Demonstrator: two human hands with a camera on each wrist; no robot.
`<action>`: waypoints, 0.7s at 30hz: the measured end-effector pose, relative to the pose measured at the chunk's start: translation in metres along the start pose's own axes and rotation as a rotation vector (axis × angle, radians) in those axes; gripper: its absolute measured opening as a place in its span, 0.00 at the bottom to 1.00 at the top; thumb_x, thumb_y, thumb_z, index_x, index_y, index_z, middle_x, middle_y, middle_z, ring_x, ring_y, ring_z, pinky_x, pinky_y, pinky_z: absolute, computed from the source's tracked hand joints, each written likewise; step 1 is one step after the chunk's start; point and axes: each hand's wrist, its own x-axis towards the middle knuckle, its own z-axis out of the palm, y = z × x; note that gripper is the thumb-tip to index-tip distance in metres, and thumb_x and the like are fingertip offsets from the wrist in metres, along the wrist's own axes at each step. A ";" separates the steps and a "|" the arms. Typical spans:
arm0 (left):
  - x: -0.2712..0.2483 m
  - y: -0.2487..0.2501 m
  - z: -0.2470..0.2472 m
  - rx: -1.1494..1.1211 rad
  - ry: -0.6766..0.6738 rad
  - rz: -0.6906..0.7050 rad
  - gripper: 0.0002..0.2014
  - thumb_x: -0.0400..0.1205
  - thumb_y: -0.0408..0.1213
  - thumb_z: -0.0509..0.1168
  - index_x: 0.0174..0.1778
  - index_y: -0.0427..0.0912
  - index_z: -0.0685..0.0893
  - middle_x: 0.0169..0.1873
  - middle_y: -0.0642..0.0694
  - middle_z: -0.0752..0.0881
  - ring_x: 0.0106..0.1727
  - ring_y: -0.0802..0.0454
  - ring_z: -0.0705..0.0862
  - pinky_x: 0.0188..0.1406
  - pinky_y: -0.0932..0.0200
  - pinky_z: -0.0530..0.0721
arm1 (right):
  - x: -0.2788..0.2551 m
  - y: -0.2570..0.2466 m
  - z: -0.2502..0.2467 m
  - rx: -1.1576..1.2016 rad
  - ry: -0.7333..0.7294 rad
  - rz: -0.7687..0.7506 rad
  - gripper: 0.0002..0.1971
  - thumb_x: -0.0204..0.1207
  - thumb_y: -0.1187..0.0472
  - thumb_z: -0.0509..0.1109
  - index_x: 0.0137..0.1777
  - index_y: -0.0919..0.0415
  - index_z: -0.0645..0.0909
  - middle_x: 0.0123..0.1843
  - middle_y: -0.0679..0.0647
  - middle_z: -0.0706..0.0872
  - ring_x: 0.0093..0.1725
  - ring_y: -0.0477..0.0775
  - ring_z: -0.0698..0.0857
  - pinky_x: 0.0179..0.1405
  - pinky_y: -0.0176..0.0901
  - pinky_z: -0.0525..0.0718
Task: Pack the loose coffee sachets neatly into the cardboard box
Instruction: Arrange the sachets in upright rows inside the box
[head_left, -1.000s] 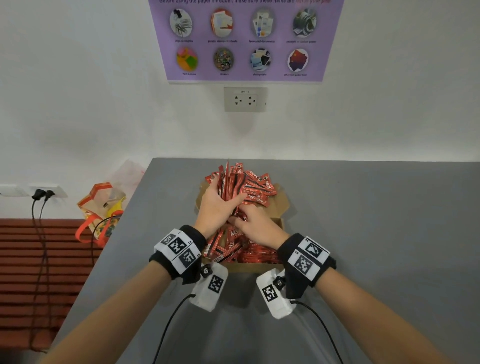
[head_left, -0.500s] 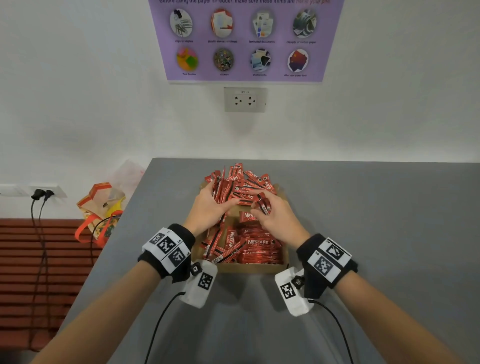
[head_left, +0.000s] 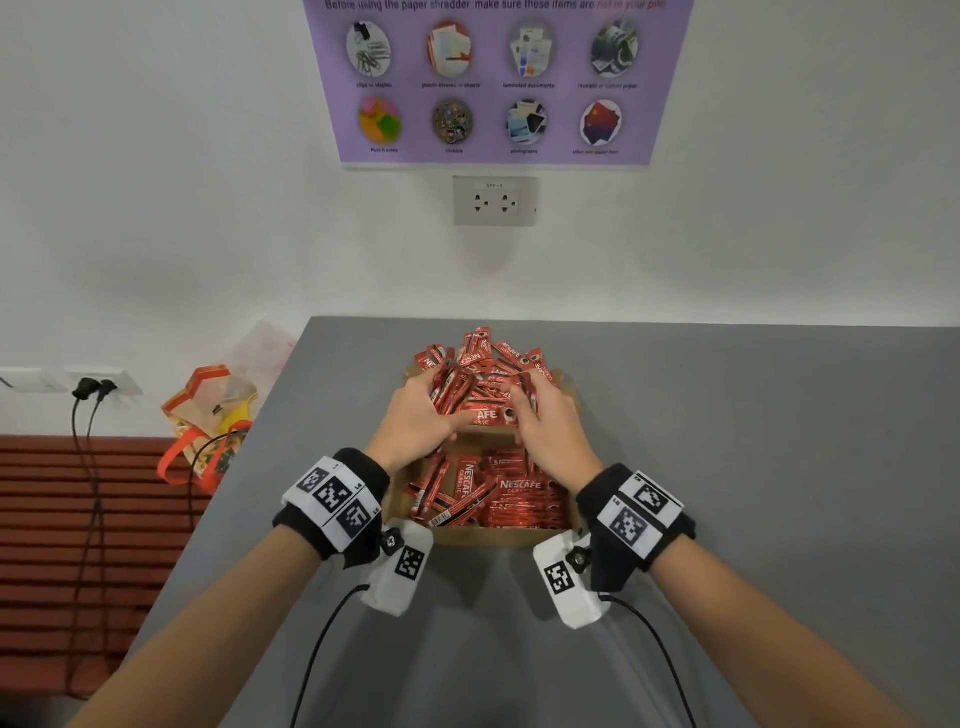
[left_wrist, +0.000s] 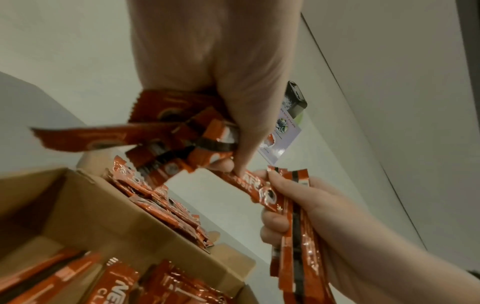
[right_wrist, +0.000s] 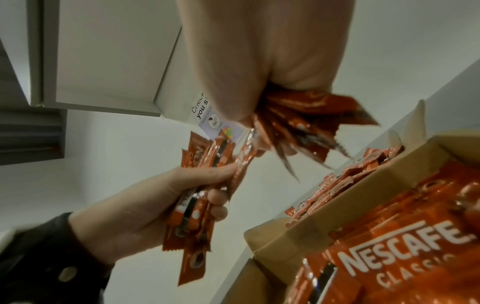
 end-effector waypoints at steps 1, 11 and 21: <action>0.000 -0.002 -0.001 0.011 0.044 -0.010 0.16 0.74 0.37 0.74 0.55 0.42 0.78 0.36 0.54 0.85 0.24 0.62 0.83 0.24 0.74 0.78 | 0.002 0.002 -0.001 0.015 0.025 0.031 0.13 0.85 0.56 0.56 0.54 0.64 0.77 0.34 0.59 0.84 0.29 0.51 0.81 0.31 0.45 0.81; 0.005 -0.010 -0.006 -0.023 0.211 -0.078 0.12 0.77 0.33 0.71 0.54 0.40 0.78 0.38 0.50 0.85 0.32 0.57 0.83 0.34 0.65 0.80 | -0.005 -0.008 0.008 -0.446 -0.632 -0.105 0.13 0.68 0.54 0.78 0.50 0.59 0.86 0.36 0.43 0.83 0.33 0.42 0.79 0.32 0.32 0.71; -0.001 -0.010 -0.001 0.041 0.132 -0.049 0.12 0.72 0.28 0.73 0.43 0.44 0.76 0.33 0.54 0.82 0.33 0.61 0.81 0.38 0.67 0.78 | -0.007 -0.017 0.039 -0.861 -0.733 -0.350 0.16 0.69 0.57 0.76 0.50 0.67 0.79 0.53 0.60 0.83 0.51 0.62 0.82 0.44 0.50 0.80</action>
